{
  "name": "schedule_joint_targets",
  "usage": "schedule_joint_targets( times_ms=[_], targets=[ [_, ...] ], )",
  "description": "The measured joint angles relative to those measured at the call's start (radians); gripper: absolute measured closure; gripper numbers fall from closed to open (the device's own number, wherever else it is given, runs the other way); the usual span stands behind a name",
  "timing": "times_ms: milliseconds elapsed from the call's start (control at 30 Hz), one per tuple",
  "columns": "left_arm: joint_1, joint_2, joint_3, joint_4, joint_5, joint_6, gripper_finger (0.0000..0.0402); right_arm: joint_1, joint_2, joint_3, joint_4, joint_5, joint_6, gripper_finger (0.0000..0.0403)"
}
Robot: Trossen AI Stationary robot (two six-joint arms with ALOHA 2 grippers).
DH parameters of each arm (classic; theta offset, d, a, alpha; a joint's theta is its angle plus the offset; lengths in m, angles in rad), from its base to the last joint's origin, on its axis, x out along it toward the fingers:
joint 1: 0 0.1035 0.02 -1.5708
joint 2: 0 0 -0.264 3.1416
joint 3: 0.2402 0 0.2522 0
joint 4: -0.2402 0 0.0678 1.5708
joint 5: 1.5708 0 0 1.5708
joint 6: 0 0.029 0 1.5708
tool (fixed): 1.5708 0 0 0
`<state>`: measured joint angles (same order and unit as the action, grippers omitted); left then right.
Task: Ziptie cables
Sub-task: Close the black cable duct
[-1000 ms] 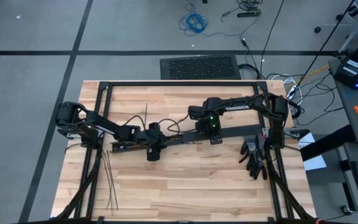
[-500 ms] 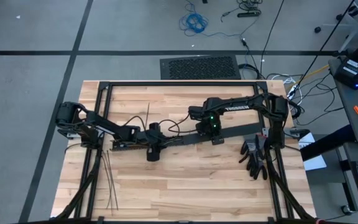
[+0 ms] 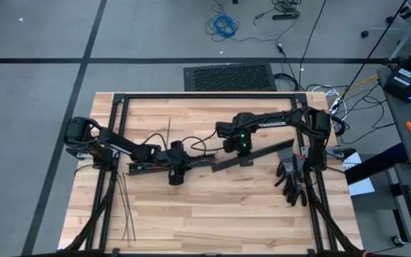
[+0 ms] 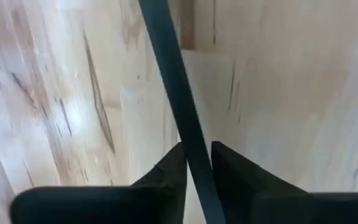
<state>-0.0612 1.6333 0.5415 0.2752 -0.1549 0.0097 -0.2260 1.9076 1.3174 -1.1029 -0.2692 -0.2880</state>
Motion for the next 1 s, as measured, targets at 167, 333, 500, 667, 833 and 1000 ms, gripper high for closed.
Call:
schedule_joint_targets(
  times_ms=[167, 333, 500, 667, 833, 1000],
  targets=[
    [0.000, 0.000, 0.000, 0.000, 0.000, -0.002, 0.0152, 0.003, 0.000, 0.000, -0.023, -0.004, 0.008, 0.0372],
    [0.000, 0.000, 0.000, -0.001, 0.000, -0.001, 0.0152, 0.015, -0.002, 0.028, -0.046, 0.009, 0.032, 0.0362],
    [0.000, 0.000, 0.001, 0.000, 0.006, -0.005, 0.0152, 0.060, -0.006, 0.136, -0.037, 0.084, 0.033, 0.0318],
    [0.000, 0.000, 0.001, -0.008, 0.010, -0.053, 0.0152, 0.105, -0.006, 0.239, -0.029, 0.135, 0.023, 0.0264],
    [-0.002, 0.000, 0.003, -0.017, -0.003, -0.050, 0.0152, 0.138, -0.006, 0.275, -0.065, 0.483, 0.170, 0.0231],
    [-0.002, 0.000, 0.003, -0.017, -0.004, -0.047, 0.0152, 0.195, -0.007, 0.256, -0.140, 0.715, 0.429, 0.0232]
  ],
)
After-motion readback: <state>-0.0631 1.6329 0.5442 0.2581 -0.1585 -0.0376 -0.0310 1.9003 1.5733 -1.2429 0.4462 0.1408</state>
